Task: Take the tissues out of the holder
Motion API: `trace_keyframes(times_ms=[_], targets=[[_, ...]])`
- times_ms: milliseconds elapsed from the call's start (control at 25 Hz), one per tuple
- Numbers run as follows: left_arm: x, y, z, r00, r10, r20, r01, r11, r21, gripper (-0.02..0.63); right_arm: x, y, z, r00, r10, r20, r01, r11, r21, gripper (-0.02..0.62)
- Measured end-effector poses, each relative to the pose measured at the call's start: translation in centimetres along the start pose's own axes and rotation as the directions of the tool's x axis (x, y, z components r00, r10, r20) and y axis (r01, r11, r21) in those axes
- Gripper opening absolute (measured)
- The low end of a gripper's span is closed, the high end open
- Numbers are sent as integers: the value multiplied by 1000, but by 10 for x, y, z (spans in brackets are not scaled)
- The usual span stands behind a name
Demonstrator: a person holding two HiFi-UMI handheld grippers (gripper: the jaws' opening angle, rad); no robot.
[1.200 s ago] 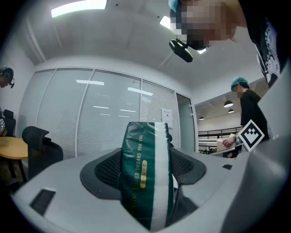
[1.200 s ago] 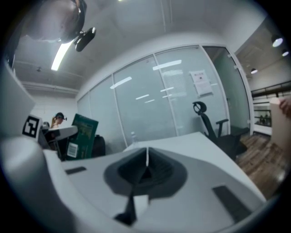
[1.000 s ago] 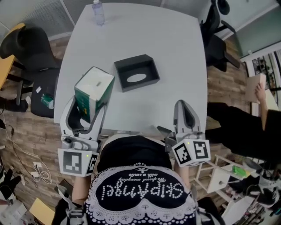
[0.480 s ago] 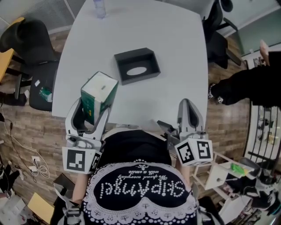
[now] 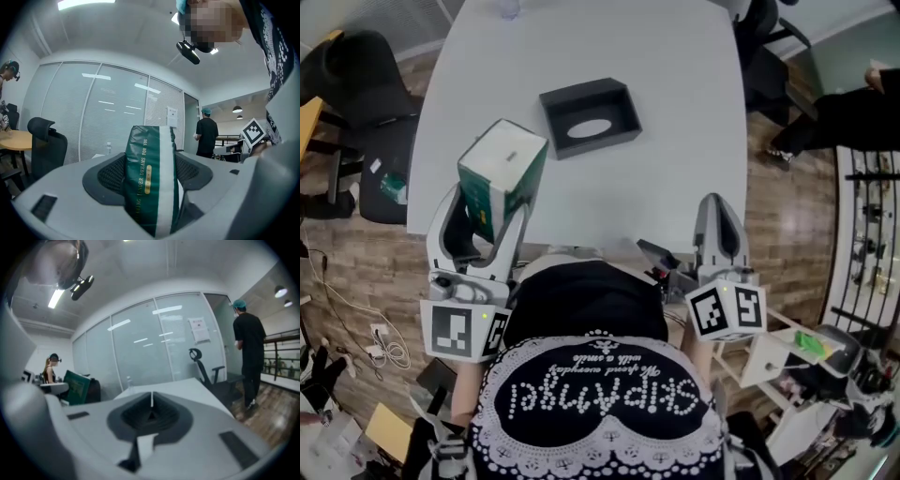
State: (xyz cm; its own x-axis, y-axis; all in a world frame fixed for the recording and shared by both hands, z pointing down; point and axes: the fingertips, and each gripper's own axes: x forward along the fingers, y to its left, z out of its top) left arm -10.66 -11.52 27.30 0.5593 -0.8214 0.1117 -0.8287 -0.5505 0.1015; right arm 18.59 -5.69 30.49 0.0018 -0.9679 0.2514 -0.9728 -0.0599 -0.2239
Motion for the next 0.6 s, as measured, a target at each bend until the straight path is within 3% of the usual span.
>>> trace_keyframes(times_ms=[600], targets=[[14,-7,0,999,-37,-11,37,999,-14,339,-5,-19,6,998,-58,9,58,998,-9,34]])
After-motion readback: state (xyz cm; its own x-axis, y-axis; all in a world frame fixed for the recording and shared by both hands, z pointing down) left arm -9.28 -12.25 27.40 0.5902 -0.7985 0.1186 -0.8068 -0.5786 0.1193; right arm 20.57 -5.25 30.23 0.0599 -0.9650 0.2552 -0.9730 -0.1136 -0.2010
